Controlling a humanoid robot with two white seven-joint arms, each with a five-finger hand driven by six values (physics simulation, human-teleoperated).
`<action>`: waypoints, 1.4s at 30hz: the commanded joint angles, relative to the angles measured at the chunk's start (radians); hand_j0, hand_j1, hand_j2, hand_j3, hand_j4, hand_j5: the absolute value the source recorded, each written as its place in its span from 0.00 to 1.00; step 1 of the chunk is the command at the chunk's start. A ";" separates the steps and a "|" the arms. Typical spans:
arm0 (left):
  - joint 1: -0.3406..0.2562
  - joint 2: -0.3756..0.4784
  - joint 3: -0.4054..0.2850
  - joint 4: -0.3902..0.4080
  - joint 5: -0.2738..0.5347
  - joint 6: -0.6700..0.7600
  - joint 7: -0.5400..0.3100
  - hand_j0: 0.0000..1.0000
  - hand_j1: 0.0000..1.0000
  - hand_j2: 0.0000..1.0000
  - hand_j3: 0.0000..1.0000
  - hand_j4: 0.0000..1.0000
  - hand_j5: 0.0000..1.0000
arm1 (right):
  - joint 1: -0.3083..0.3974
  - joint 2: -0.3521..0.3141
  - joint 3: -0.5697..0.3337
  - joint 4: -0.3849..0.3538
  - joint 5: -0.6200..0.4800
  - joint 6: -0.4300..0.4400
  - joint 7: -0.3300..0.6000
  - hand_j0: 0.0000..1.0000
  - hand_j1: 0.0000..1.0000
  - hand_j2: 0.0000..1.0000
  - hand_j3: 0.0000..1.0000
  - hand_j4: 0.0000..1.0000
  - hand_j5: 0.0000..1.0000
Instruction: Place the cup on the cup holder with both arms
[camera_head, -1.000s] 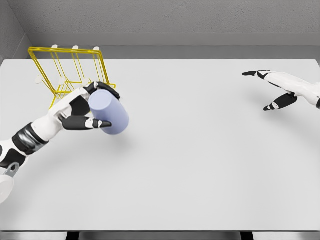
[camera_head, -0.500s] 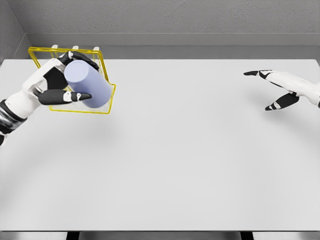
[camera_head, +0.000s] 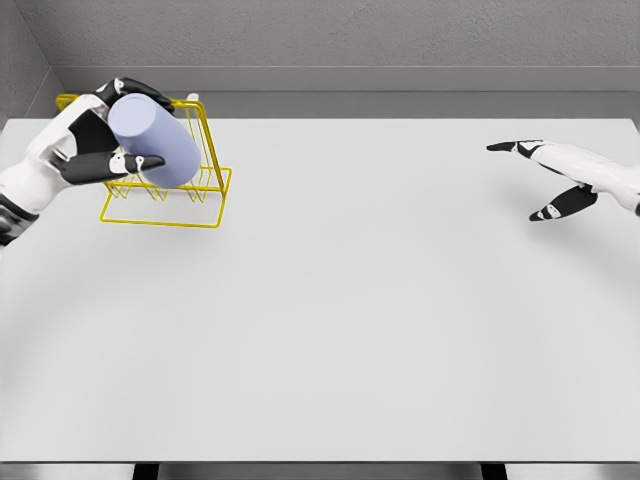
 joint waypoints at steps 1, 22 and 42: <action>0.002 -0.002 -0.001 0.001 0.005 0.000 0.001 0.41 0.41 0.41 0.41 0.41 0.41 | 0.000 0.000 -0.001 -0.001 -0.008 0.002 0.000 1.00 1.00 1.00 1.00 1.00 1.00; 0.020 0.016 0.001 0.004 0.009 0.000 0.001 0.41 0.41 0.41 0.41 0.41 0.41 | 0.003 -0.001 -0.001 -0.001 -0.006 0.002 0.000 1.00 1.00 1.00 1.00 1.00 1.00; -0.002 0.015 0.004 0.065 0.009 0.000 0.001 0.48 0.48 0.48 0.48 0.48 0.48 | 0.003 0.011 -0.001 -0.001 -0.005 0.002 0.001 1.00 1.00 1.00 1.00 1.00 1.00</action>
